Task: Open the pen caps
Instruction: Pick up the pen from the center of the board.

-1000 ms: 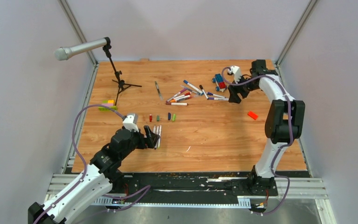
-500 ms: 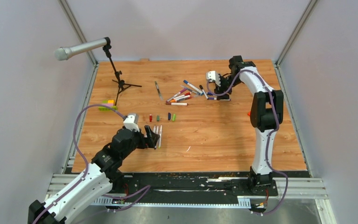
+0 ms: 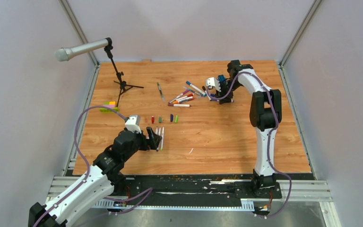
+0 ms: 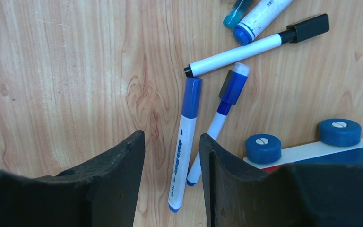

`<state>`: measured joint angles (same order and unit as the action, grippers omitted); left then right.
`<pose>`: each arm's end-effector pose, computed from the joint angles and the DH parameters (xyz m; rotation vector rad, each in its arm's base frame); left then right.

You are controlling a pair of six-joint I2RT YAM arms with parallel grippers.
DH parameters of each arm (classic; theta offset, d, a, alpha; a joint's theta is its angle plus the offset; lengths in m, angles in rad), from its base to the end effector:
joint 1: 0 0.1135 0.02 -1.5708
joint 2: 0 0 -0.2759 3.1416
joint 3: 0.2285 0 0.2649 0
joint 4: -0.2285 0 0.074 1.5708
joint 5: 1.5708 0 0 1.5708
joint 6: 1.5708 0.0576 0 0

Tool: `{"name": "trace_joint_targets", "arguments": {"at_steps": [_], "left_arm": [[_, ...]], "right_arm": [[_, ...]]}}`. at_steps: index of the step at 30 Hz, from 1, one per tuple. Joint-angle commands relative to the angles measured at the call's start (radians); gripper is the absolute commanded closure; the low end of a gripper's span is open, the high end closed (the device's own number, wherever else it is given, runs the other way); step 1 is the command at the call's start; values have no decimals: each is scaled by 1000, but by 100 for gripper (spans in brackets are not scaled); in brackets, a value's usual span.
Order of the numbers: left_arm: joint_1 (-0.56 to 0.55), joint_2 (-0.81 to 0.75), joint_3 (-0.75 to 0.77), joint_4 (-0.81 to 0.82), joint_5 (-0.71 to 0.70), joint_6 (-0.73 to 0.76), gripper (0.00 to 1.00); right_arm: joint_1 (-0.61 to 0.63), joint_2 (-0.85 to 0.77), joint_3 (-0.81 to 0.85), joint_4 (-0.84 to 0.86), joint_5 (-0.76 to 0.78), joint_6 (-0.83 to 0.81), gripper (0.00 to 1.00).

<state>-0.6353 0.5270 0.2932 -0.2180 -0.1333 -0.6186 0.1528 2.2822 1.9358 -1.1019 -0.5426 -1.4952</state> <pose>0.1368 -0.0914 0.1936 -0.0696 2.0803 -0.6517 0.4682 0.1022 0.1689 -1.9904 1.7804 0.4797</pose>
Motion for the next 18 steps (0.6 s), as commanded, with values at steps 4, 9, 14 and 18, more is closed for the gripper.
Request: {"name": "trace_joint_targets", "arguments": {"at_steps": [4, 9, 14, 18], "left_arm": [[-1, 1, -4, 35, -16, 10, 0], [0, -1, -4, 35, -15, 6, 0], [0, 3, -3, 35, -13, 4, 0], [0, 2, -3, 37, -7, -2, 0]], "right_arm": [[11, 44, 67, 11, 36, -15, 54], [11, 64, 73, 6, 59, -20, 58], [11, 91, 91, -26, 66, -21, 63], [13, 127, 135, -99, 84, -10, 70]]}}
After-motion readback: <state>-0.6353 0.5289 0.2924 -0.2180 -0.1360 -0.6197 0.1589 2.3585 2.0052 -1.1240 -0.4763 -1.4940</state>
